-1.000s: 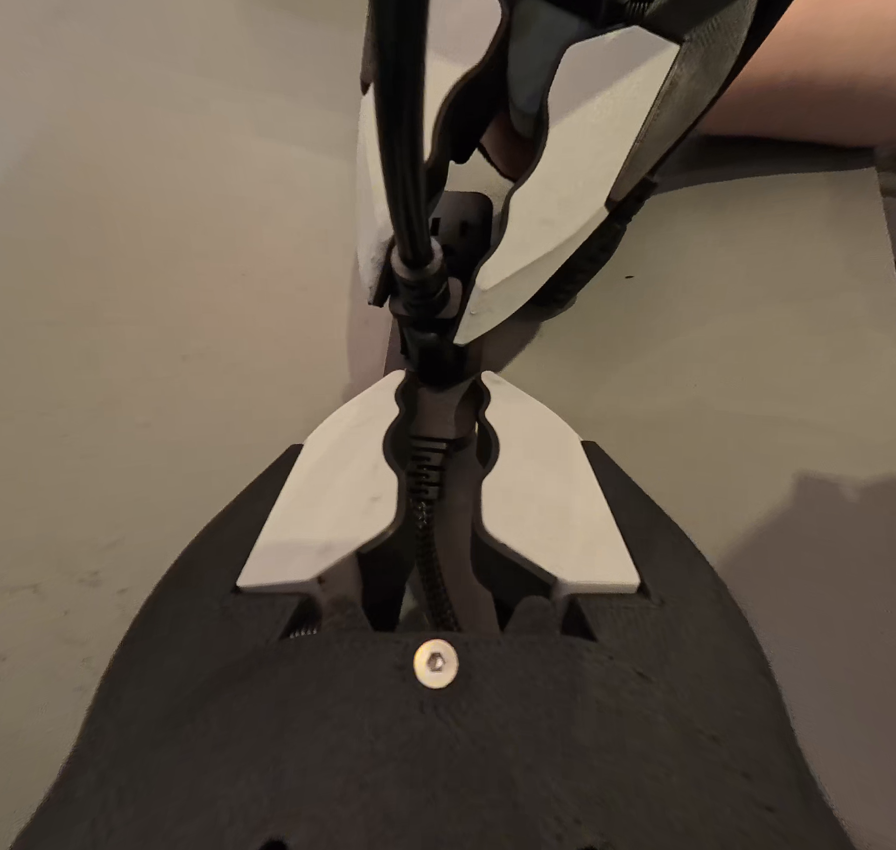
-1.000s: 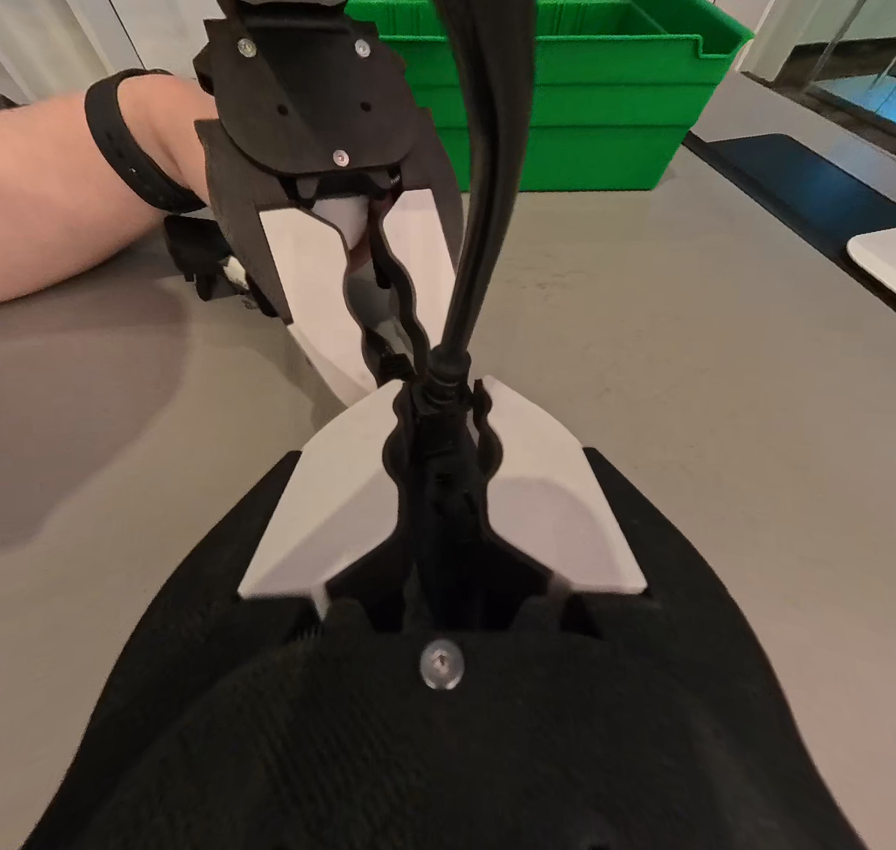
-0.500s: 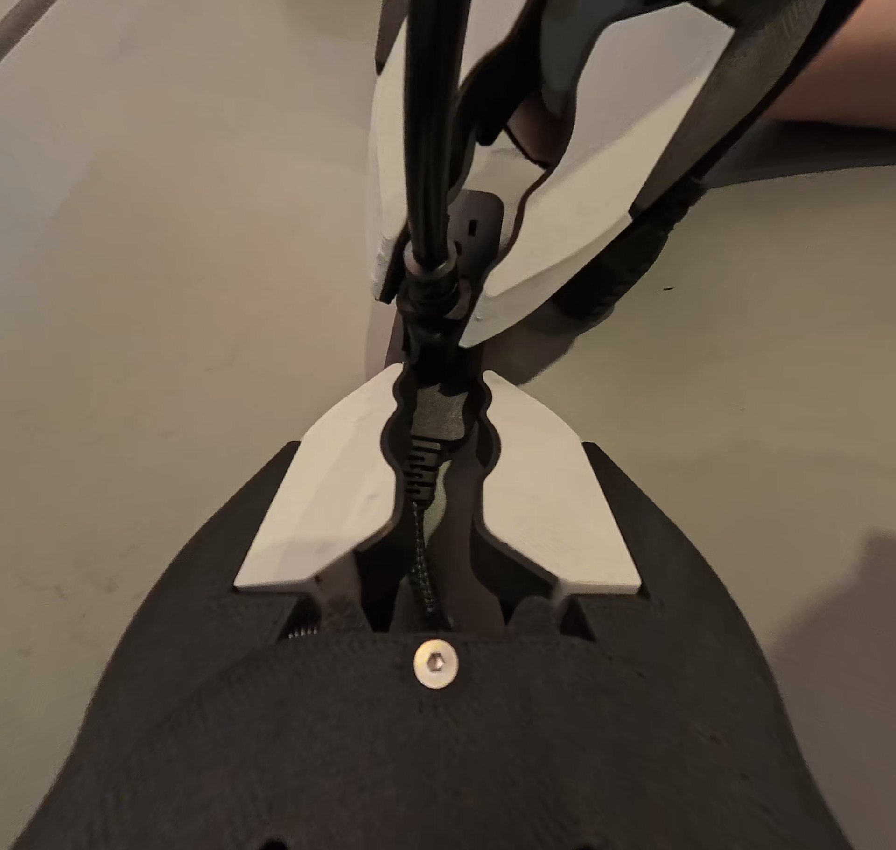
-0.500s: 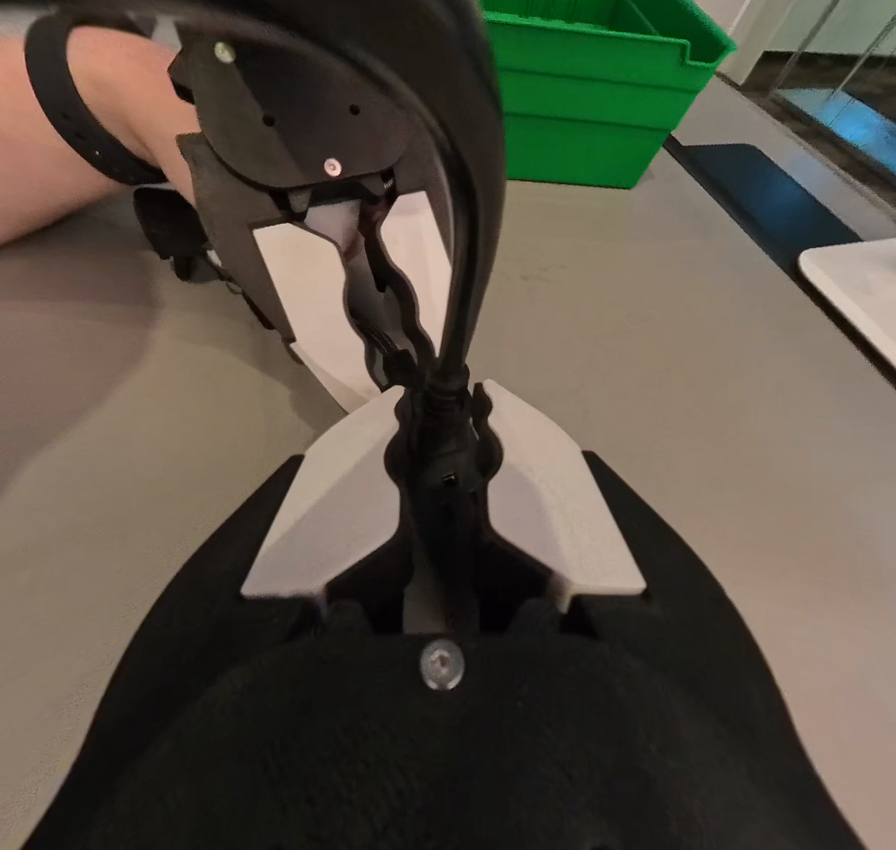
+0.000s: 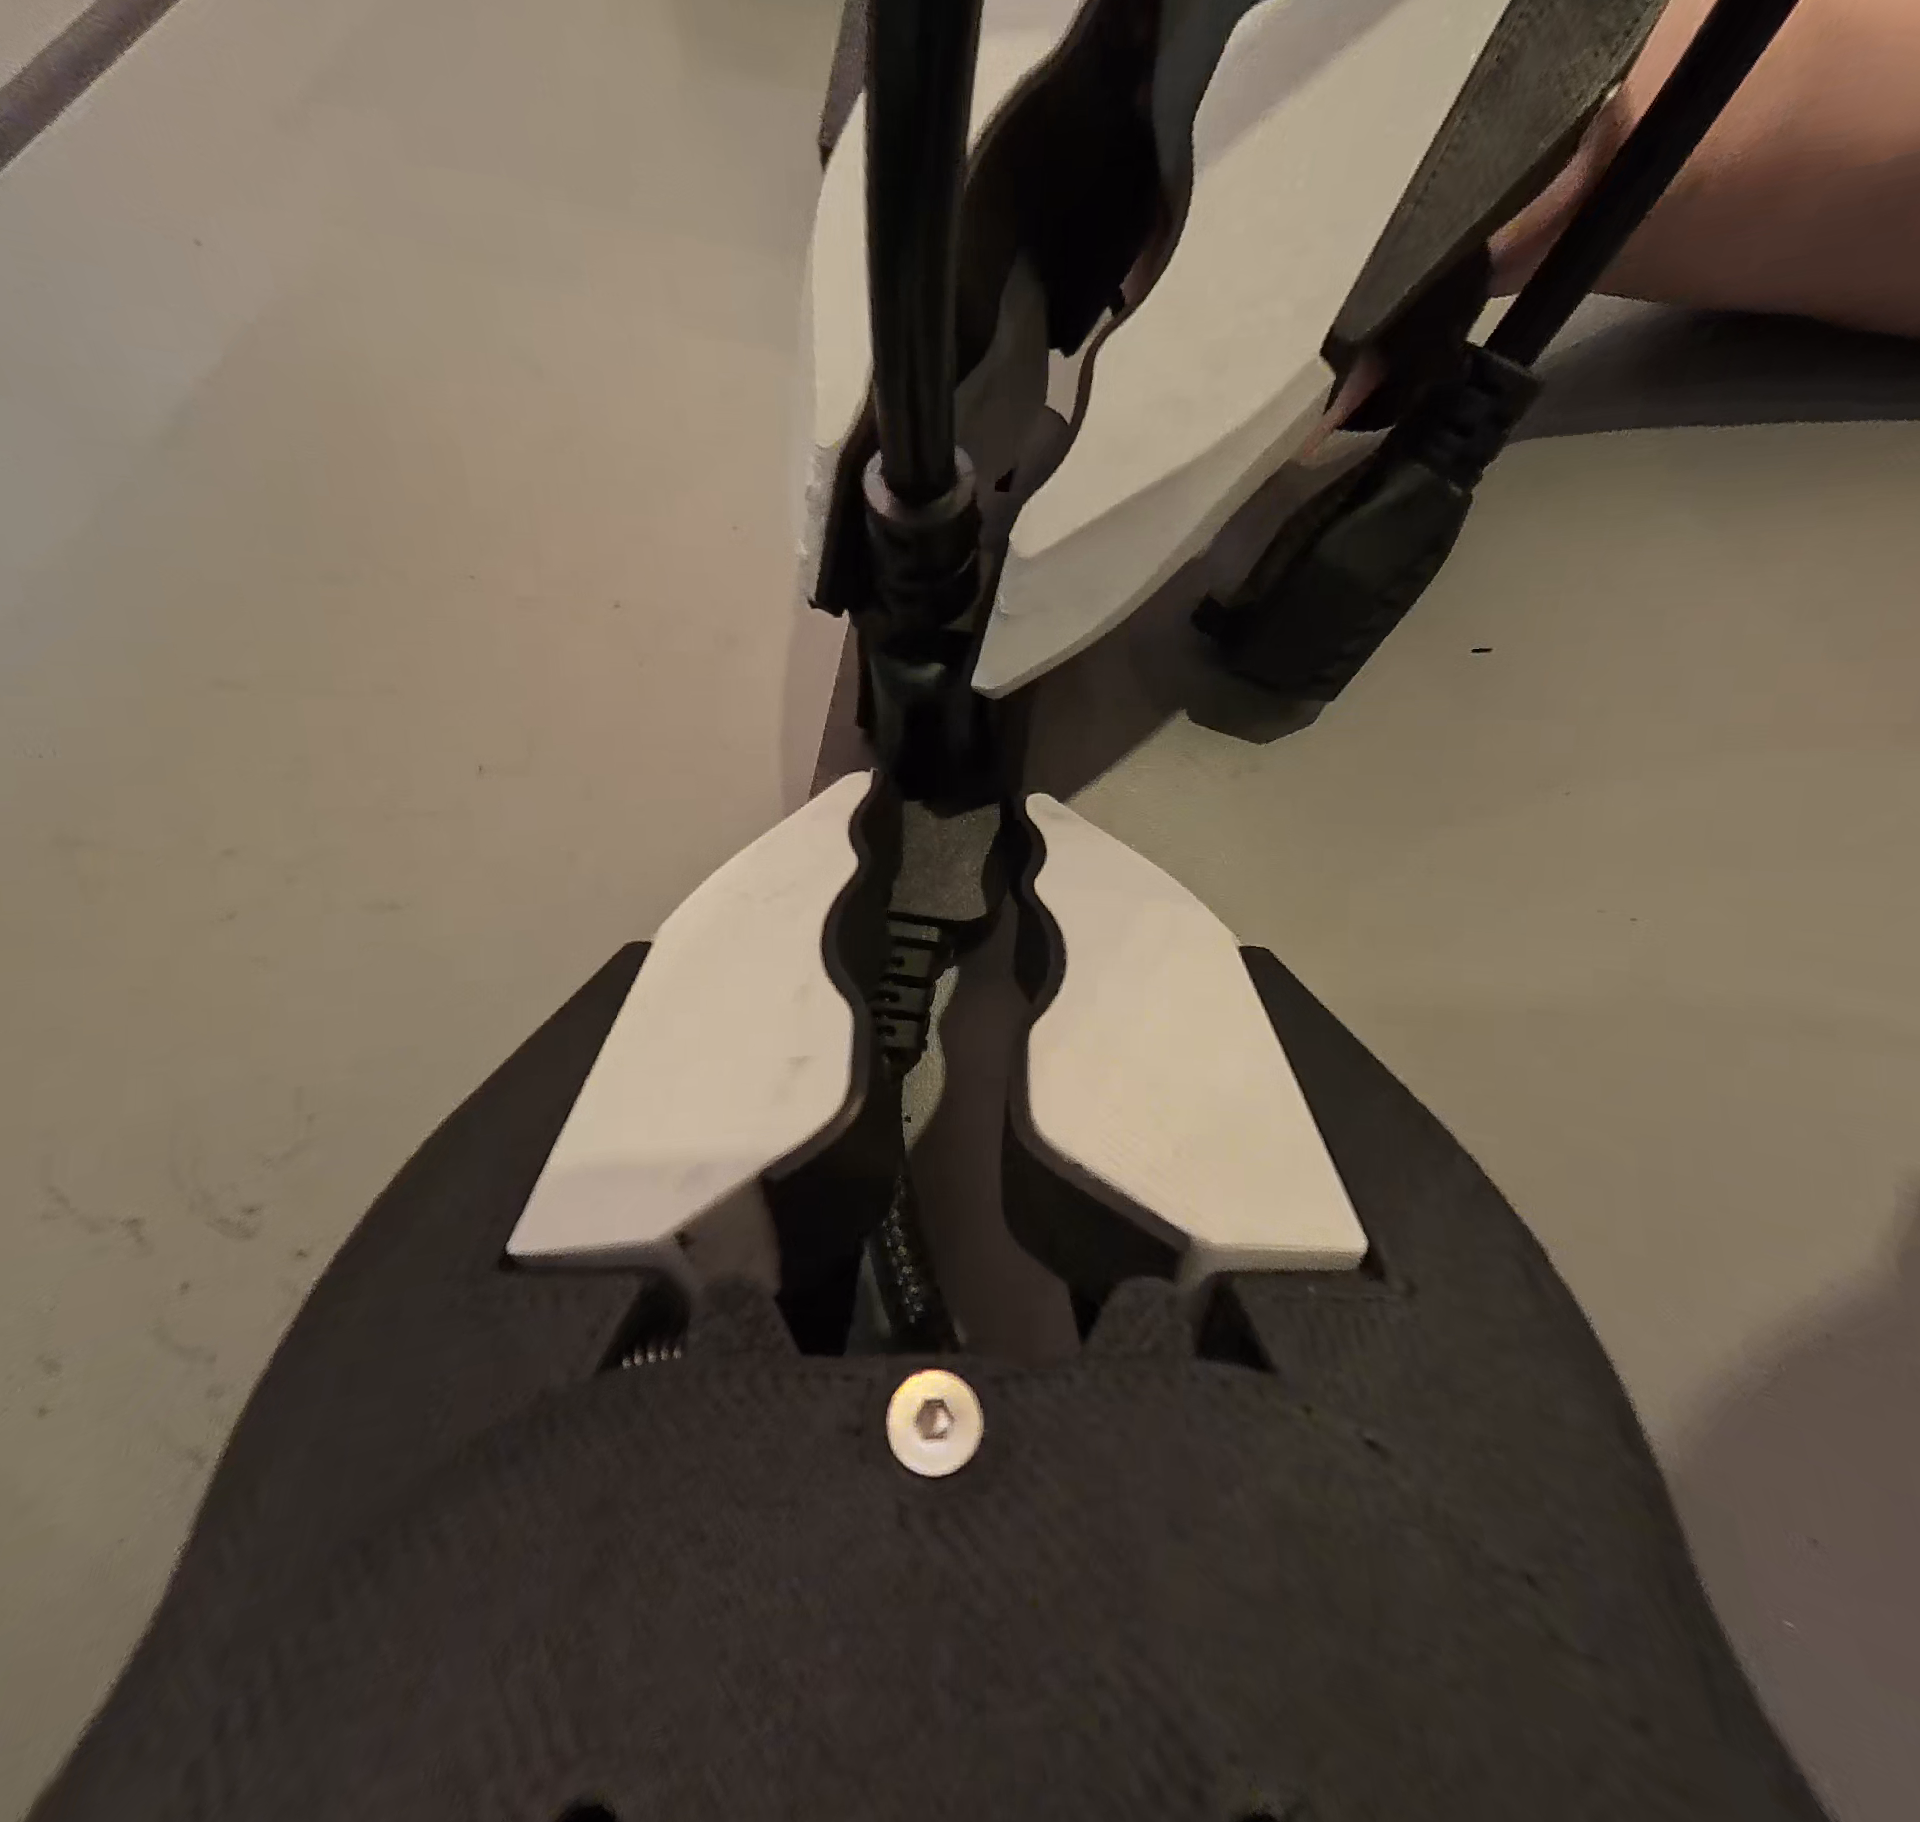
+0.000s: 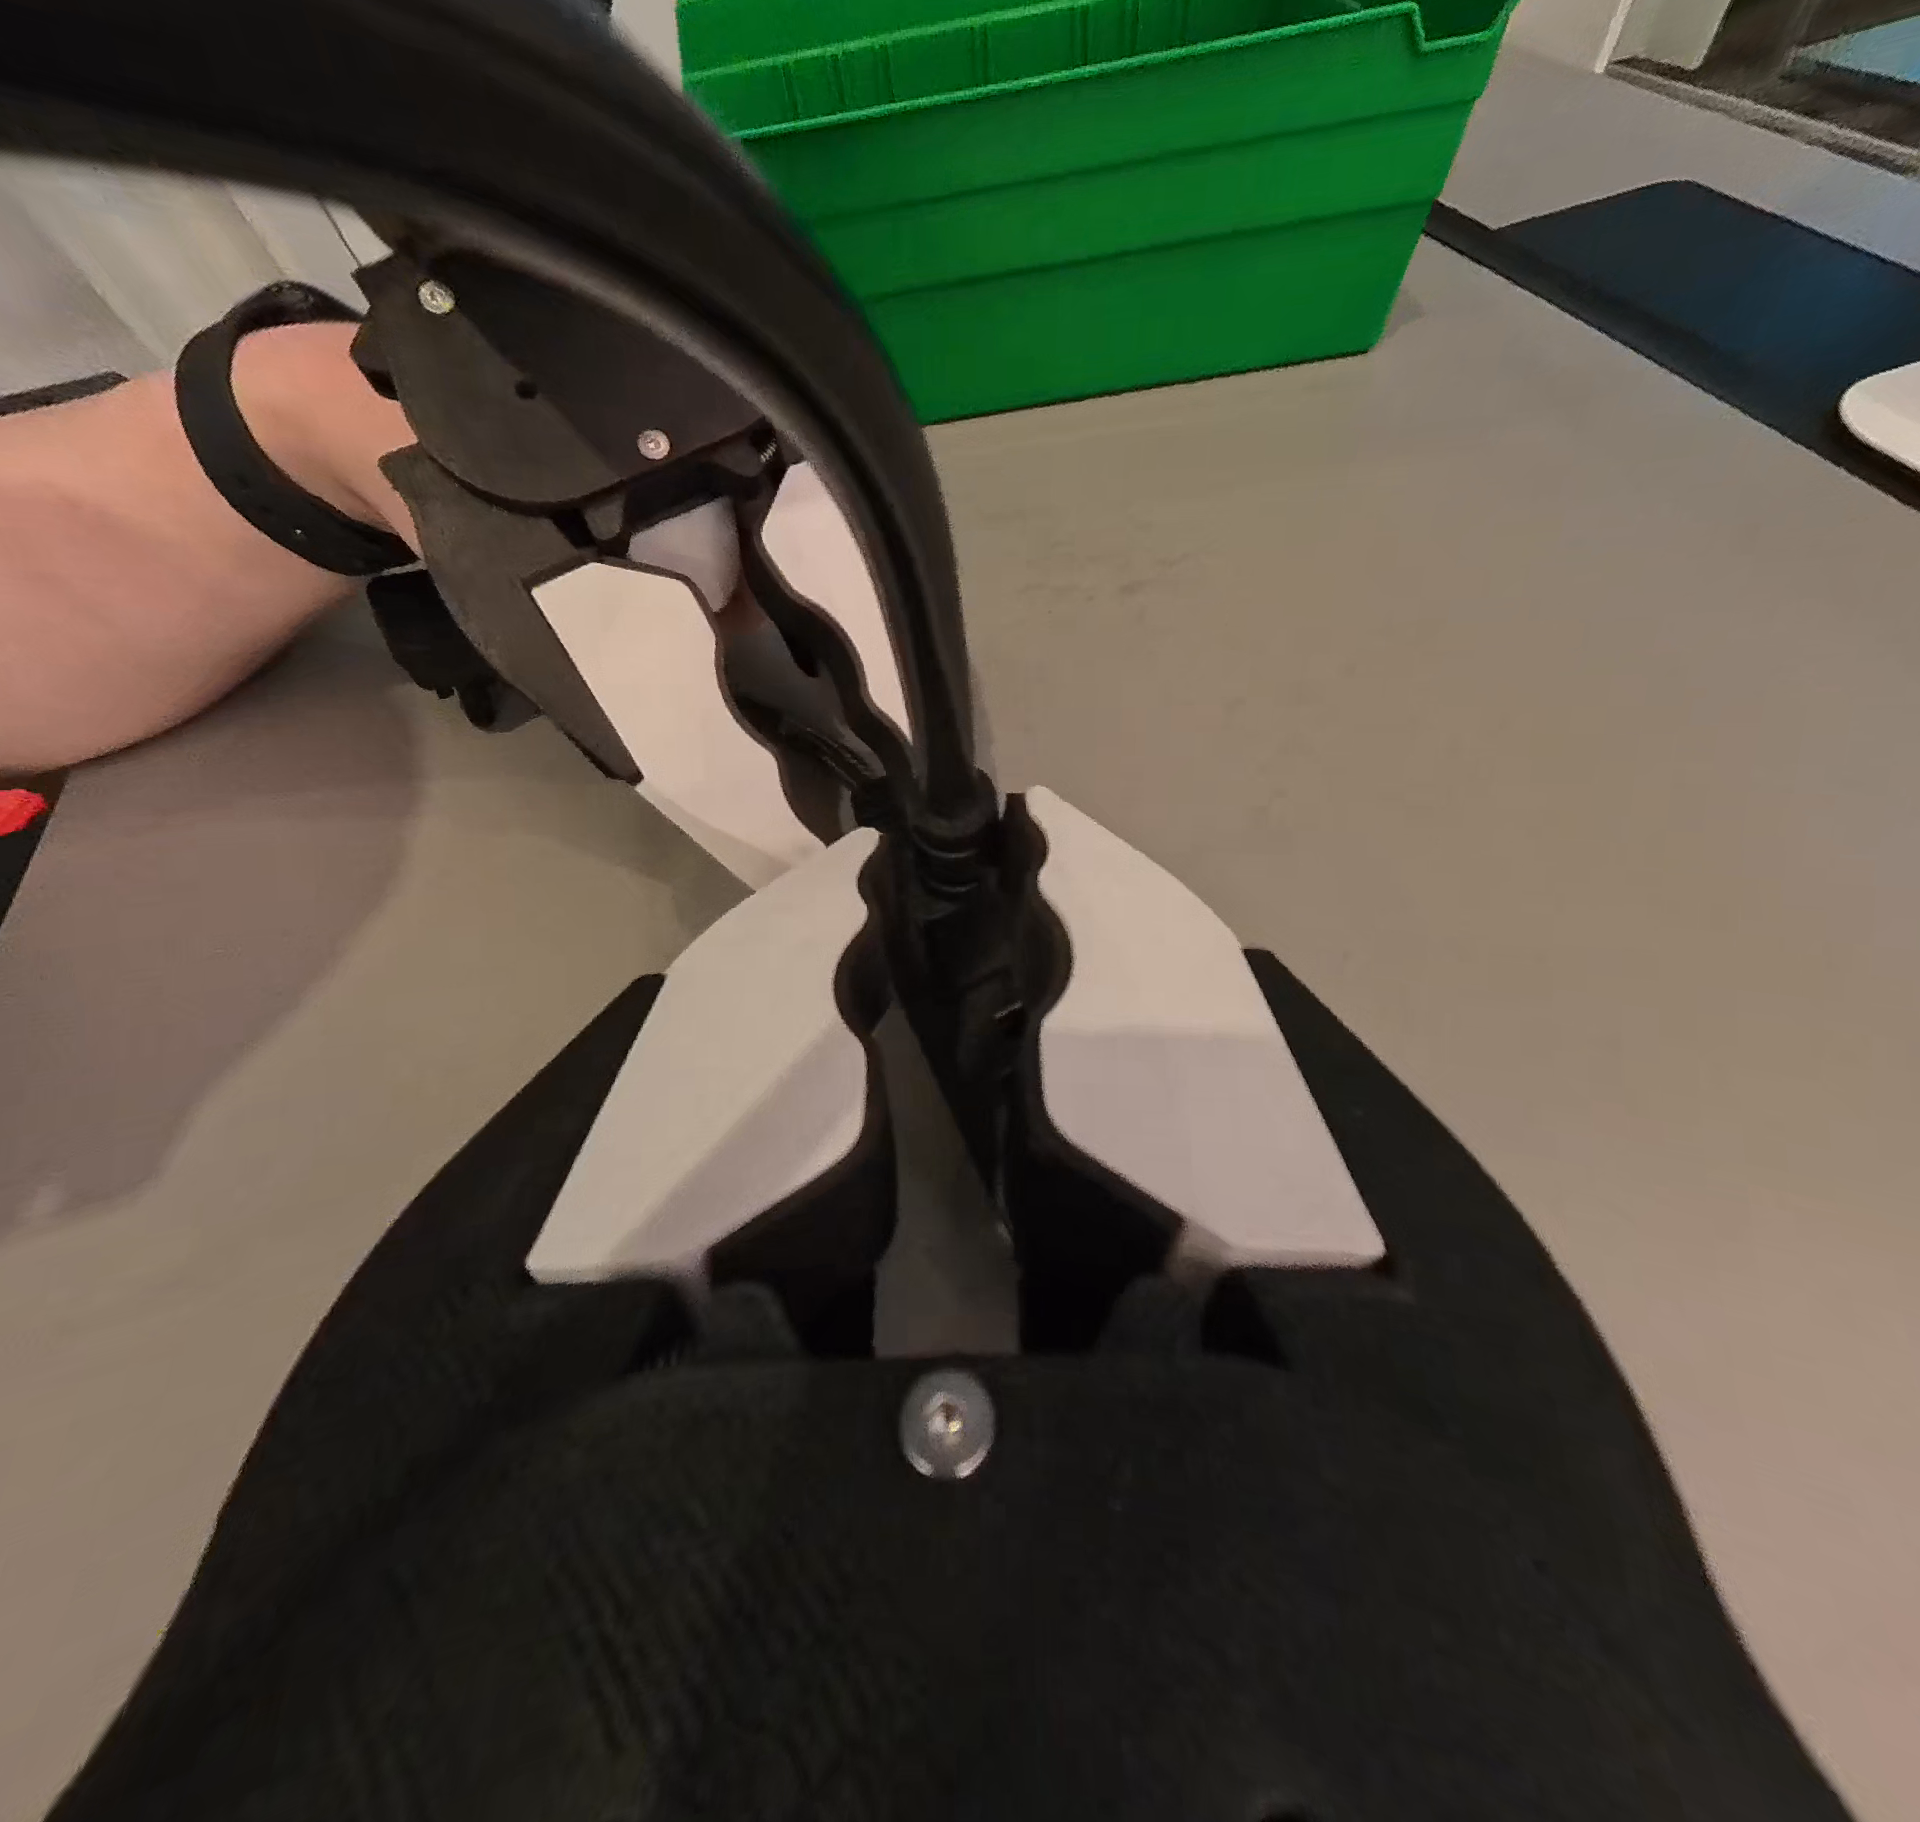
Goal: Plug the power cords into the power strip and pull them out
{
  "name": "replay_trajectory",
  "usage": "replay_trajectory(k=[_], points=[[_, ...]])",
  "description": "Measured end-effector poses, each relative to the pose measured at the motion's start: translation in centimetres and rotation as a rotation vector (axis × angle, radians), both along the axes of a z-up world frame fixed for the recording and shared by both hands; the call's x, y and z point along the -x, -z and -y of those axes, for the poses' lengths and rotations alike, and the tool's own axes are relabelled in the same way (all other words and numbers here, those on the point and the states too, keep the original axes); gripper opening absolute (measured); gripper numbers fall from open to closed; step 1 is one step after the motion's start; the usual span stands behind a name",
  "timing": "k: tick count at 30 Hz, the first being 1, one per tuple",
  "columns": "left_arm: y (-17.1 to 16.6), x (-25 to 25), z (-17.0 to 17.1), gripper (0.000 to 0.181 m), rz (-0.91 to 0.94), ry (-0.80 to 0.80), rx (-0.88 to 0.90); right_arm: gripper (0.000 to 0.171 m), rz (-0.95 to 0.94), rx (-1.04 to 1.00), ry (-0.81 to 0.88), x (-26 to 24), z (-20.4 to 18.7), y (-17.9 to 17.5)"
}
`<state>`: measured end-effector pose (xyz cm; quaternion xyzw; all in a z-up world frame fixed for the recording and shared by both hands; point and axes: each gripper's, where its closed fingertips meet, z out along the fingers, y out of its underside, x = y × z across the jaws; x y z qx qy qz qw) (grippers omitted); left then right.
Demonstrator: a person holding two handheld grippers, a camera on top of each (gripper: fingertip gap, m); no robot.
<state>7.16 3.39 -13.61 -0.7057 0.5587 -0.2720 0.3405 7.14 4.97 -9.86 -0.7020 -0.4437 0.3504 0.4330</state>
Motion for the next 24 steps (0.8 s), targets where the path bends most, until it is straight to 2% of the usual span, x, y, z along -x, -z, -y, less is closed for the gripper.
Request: replay_trajectory(k=[4,8,10,11,14,17,19,20,23,24], points=[[0.0,-0.1,0.1,0.02,-0.011,0.021,0.002,0.02,0.142,-0.144,0.011,0.2,0.2,0.0],[-0.2,0.1,-0.1,0.021,-0.016,0.003,0.005,0.018,0.206,-0.159,0.009,1.0,-0.1,-0.3],[-0.2,0.1,-0.2,0.021,-0.012,-0.007,0.003,0.017,0.17,-0.117,0.025,1.1,-0.4,-0.5],[-0.1,0.1,-0.2,0.021,-0.019,-0.009,0.0,0.011,0.126,-0.076,0.042,0.9,-0.7,-0.7],[-0.1,-0.2,-0.4,0.021,-0.004,-0.017,-0.002,0.013,0.023,0.058,0.027,0.3,-1.0,-0.5],[0.0,-0.3,-0.1,0.02,0.001,0.004,-0.011,0.016,0.079,-0.091,-0.089,-0.1,-0.2,-0.3],[0.0,-0.4,0.0,0.019,0.017,0.01,-0.003,0.017,0.042,-0.156,-0.127,-0.8,0.1,-0.8],[-0.1,-0.4,0.0,0.019,0.023,0.012,-0.006,0.019,-0.001,-0.152,-0.134,-1.3,0.1,-1.2],[-0.1,-0.4,-0.1,0.018,0.028,0.009,-0.001,0.045,-0.017,-0.127,-0.158,-2.1,-0.2,-0.9],[-0.1,-0.4,-0.1,0.018,0.034,0.009,0.002,0.045,0.001,-0.11,-0.194,-1.8,0.2,-0.4]])
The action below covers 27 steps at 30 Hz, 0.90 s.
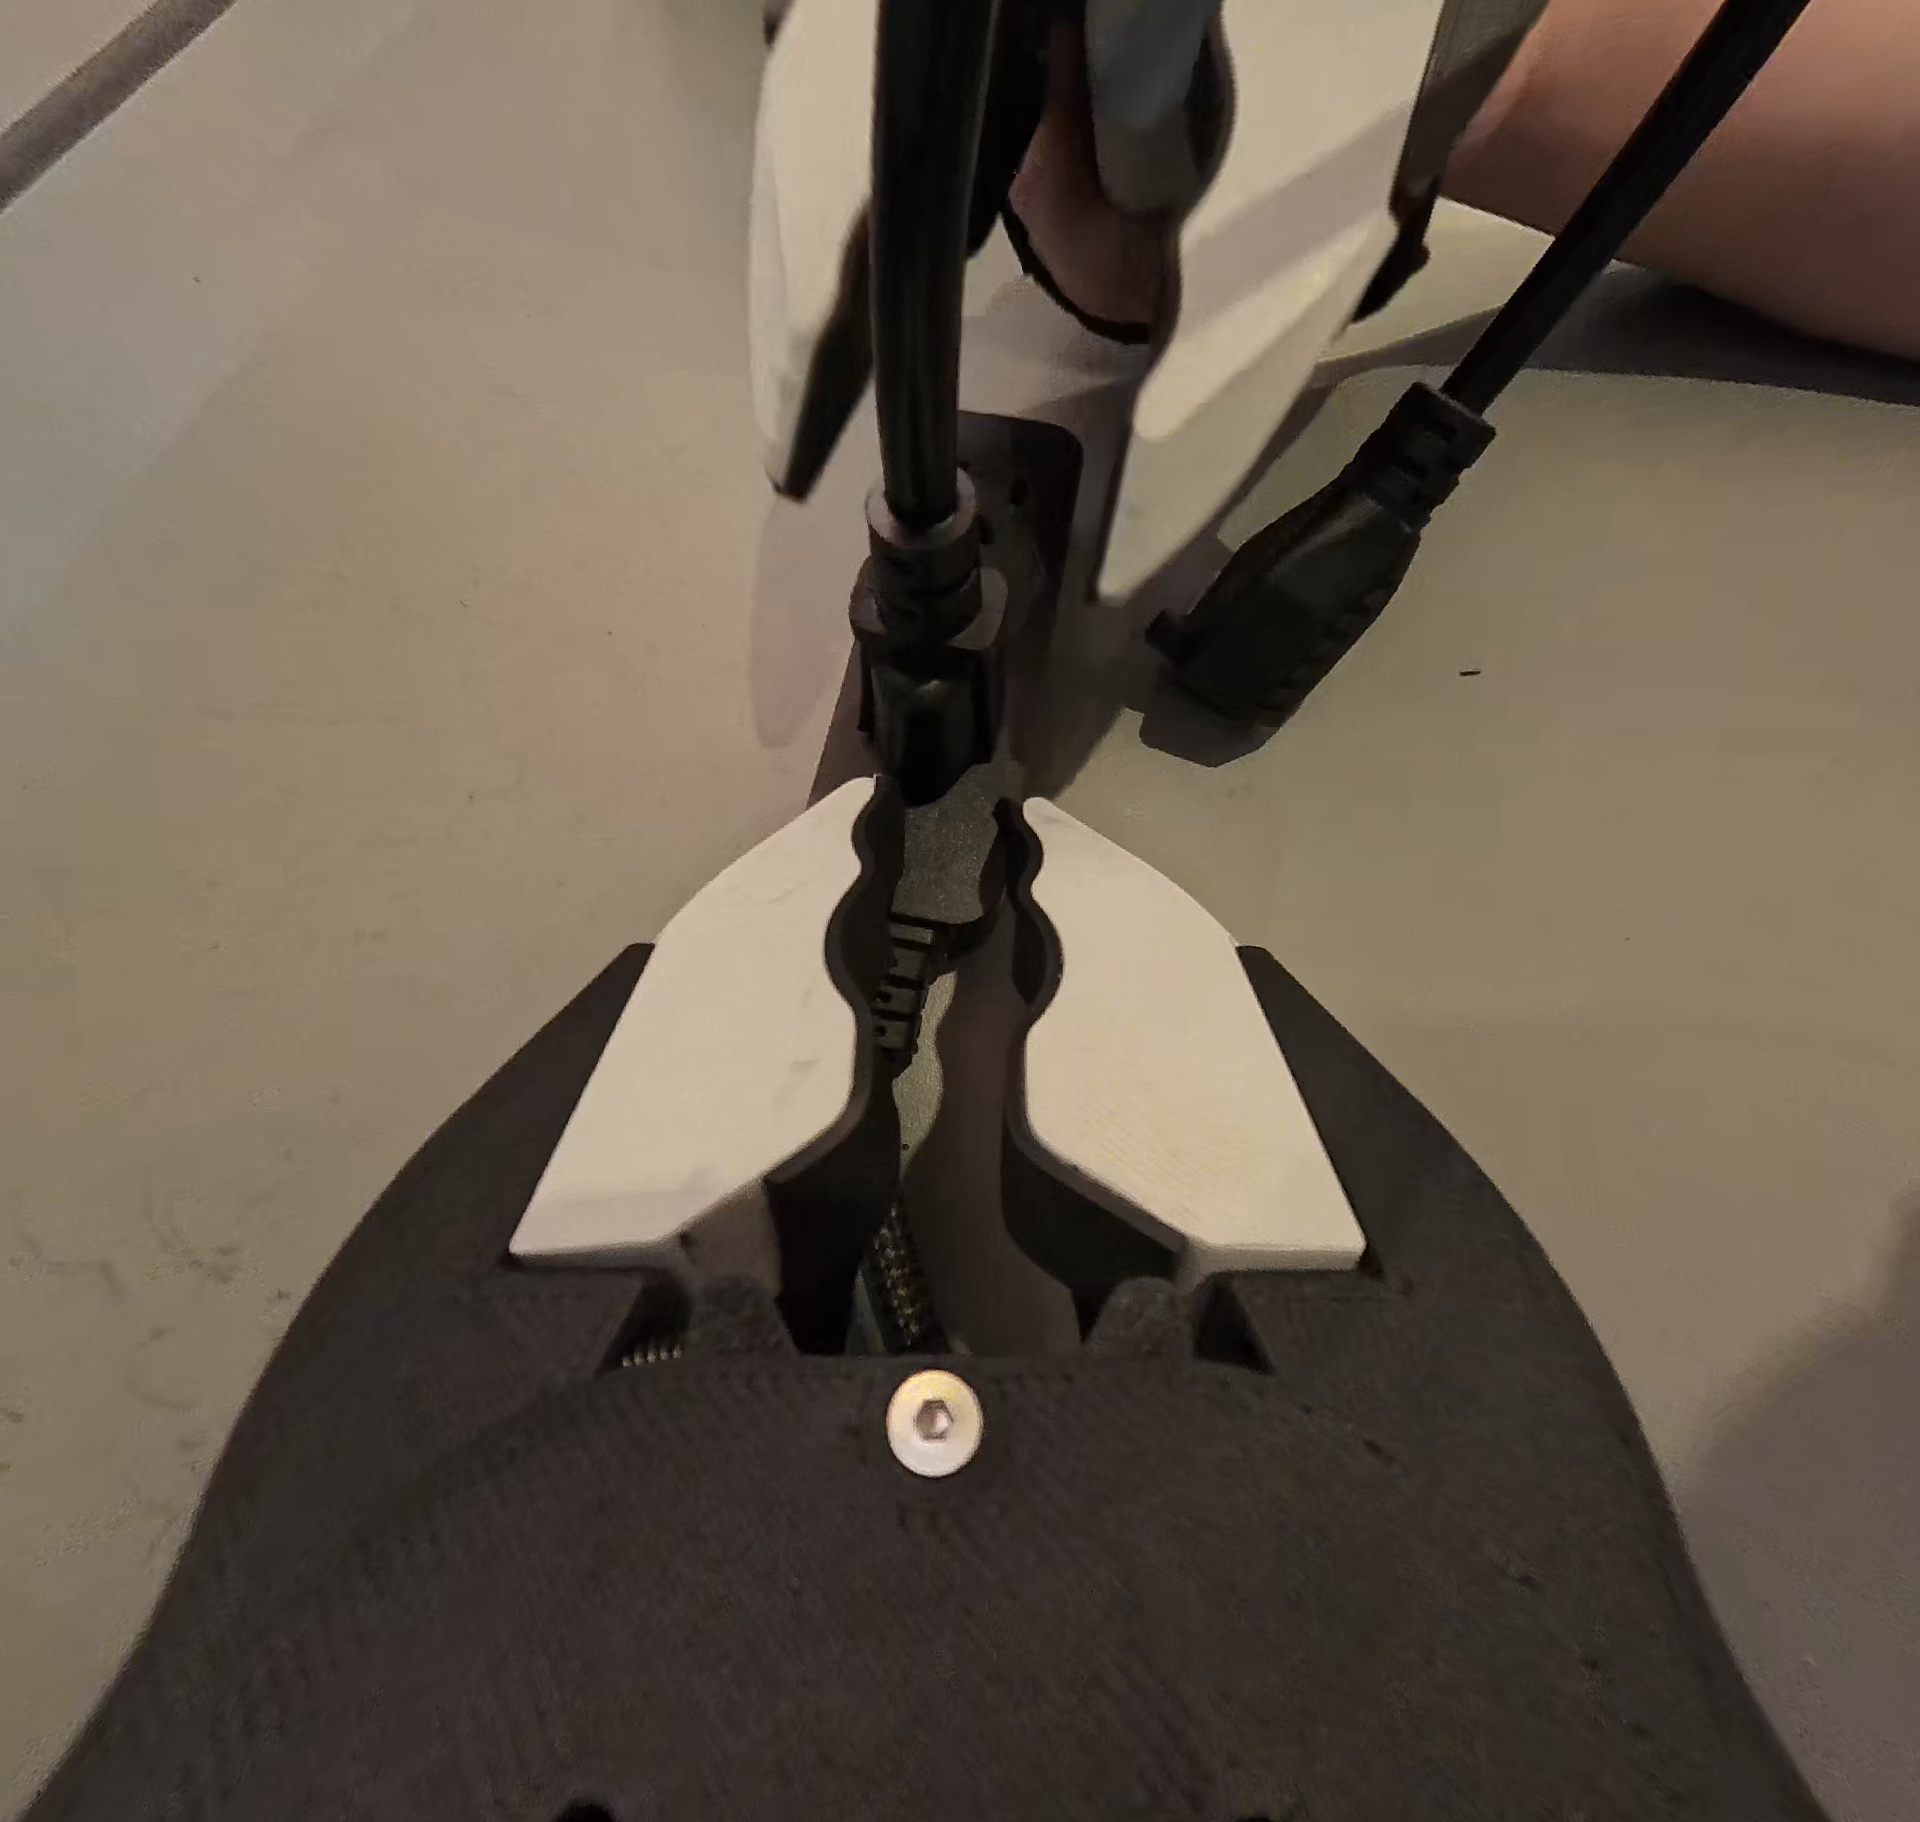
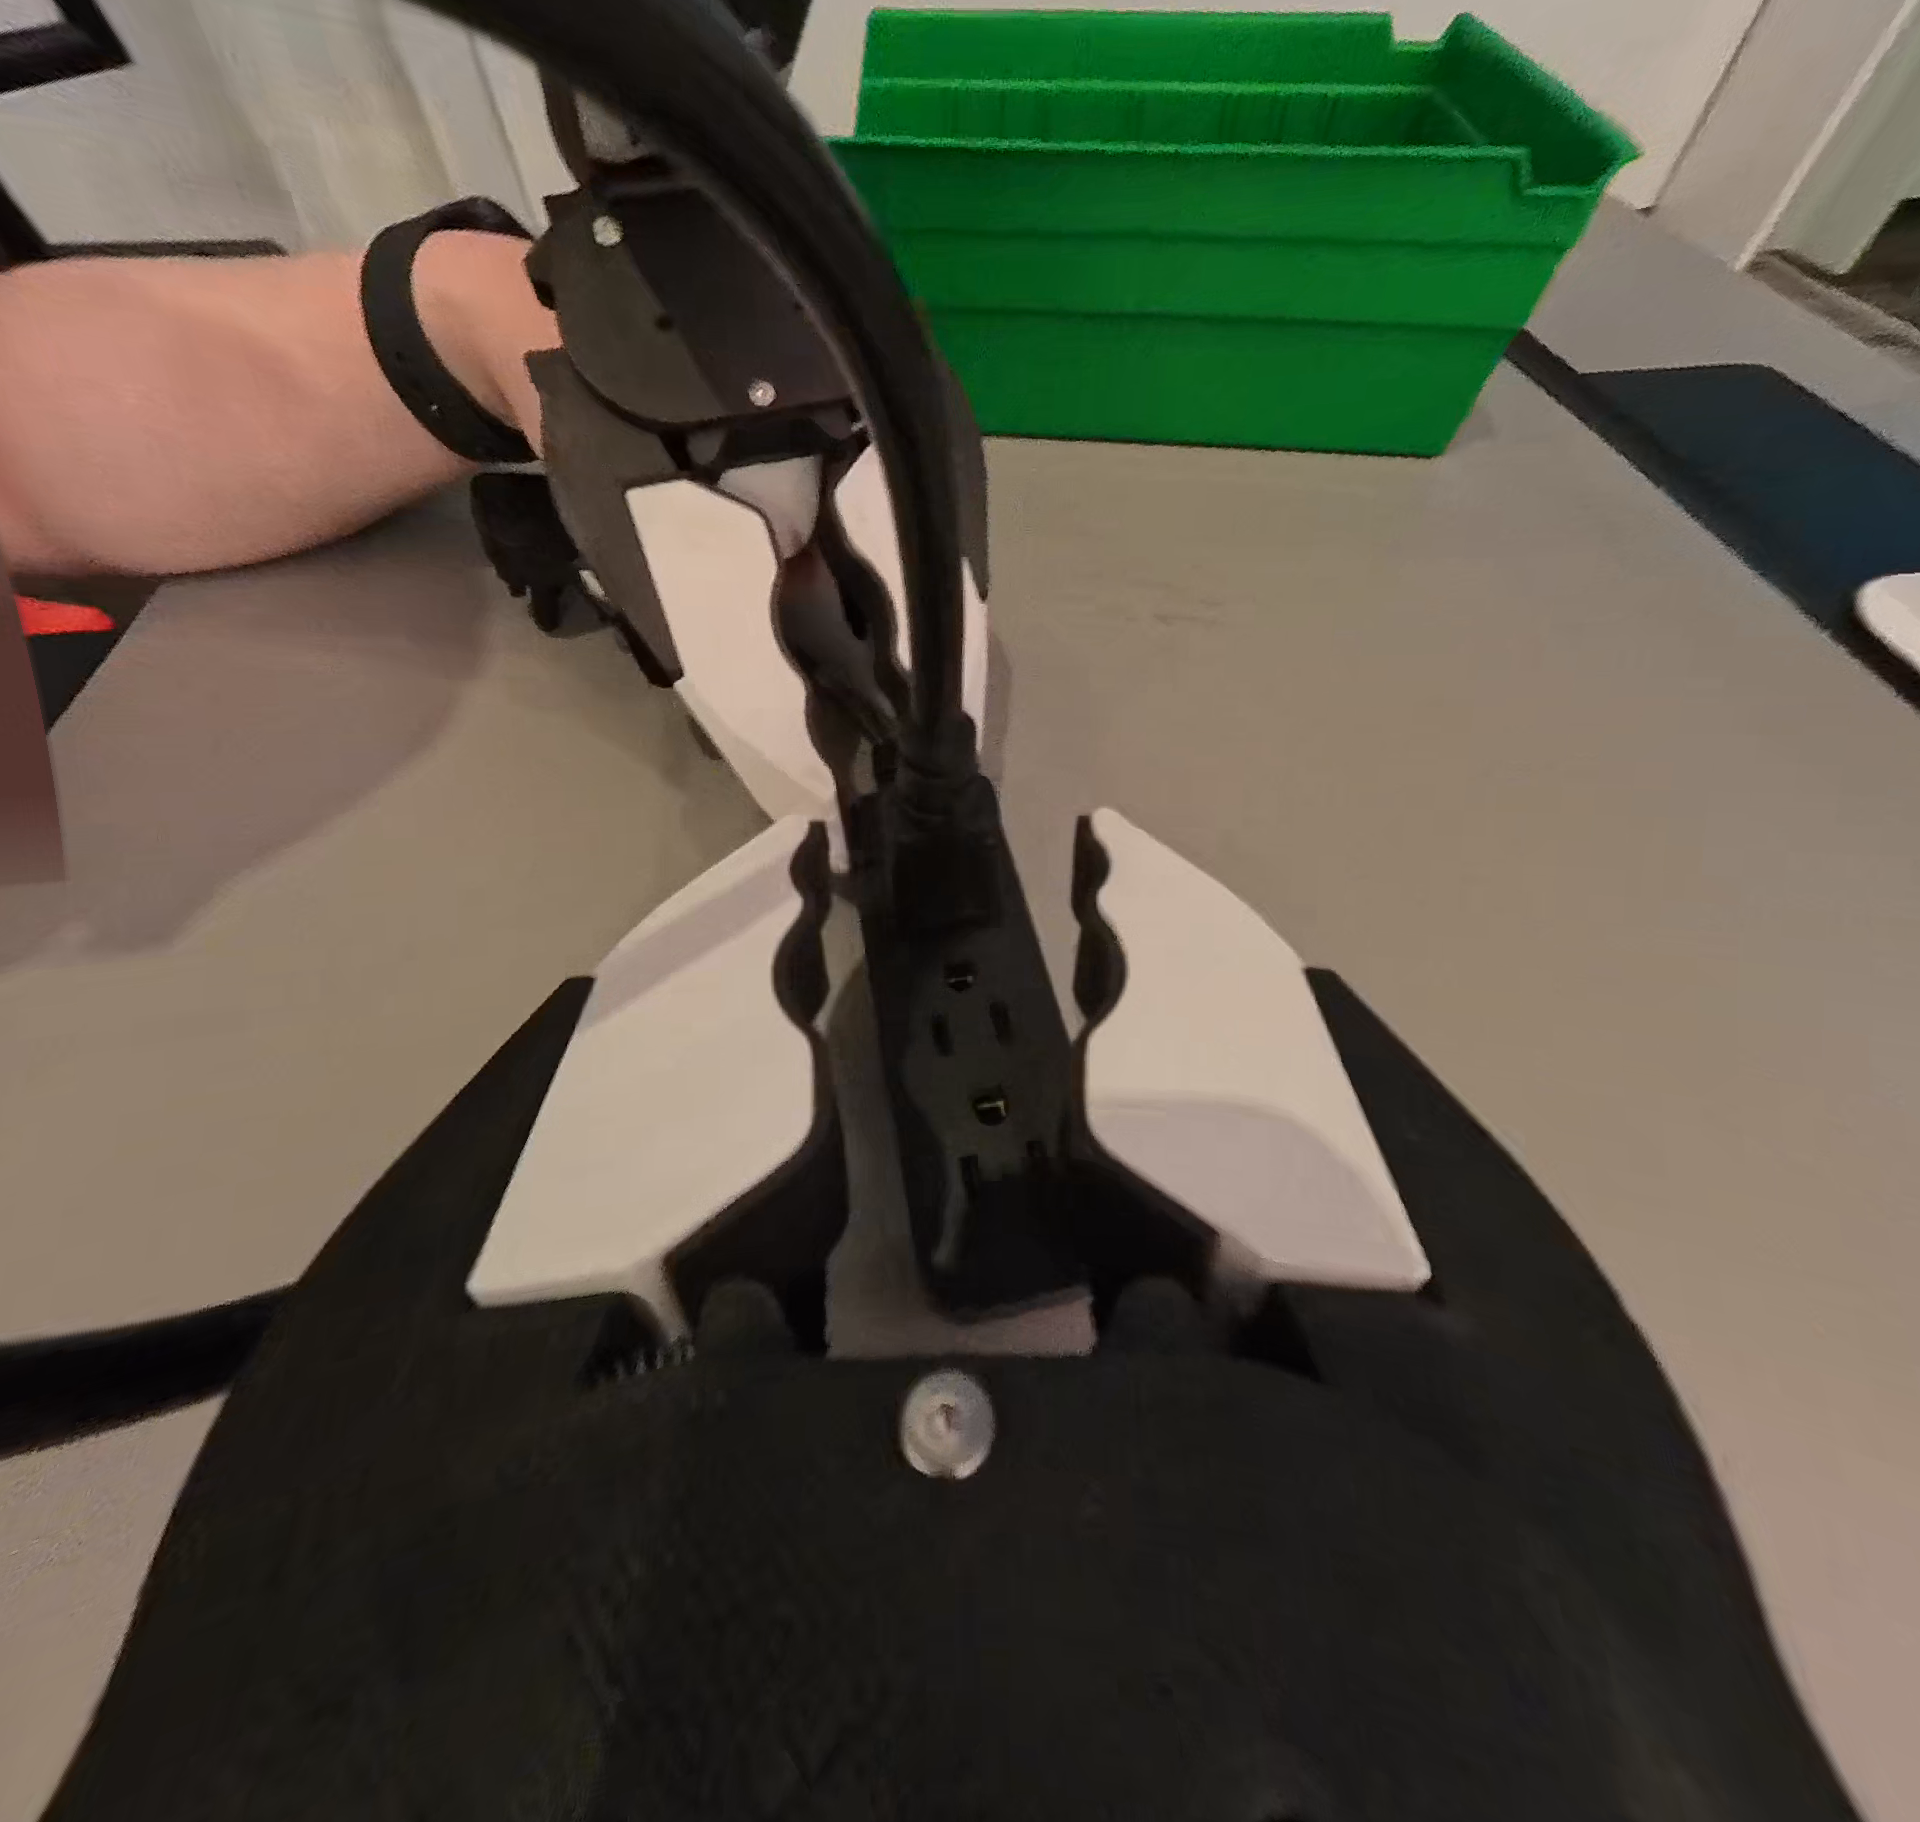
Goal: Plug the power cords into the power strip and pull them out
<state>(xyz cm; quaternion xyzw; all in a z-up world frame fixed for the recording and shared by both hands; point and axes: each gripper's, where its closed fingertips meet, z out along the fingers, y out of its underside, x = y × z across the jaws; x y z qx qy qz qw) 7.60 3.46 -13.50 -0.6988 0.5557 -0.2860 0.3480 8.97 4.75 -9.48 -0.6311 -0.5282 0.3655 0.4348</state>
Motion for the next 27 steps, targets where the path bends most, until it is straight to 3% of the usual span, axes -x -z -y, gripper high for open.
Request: replay_trajectory(k=[2,4,13,19,27], points=[[0.0,0.0,0.0,0.018,0.008,-0.001,0.007,0.045,0.052,-0.003,-0.014,0.6,0.0,1.3],[0.0,0.0,0.0,0.018,0.013,-0.002,0.012,0.023,0.051,-0.027,-0.029,1.2,-0.1,1.4],[-0.1,0.0,-0.1,0.019,0.024,0.009,0.035,0.018,-0.006,-0.015,0.051,1.5,-0.3,0.9],[-0.1,0.1,-0.6,0.02,0.003,-0.02,0.001,0.018,0.055,-0.042,0.125,1.8,-0.9,0.6],[0.1,-0.2,-0.8,0.015,0.014,-0.012,-0.026,0.021,-0.011,0.141,0.127,0.8,-1.3,1.0]])
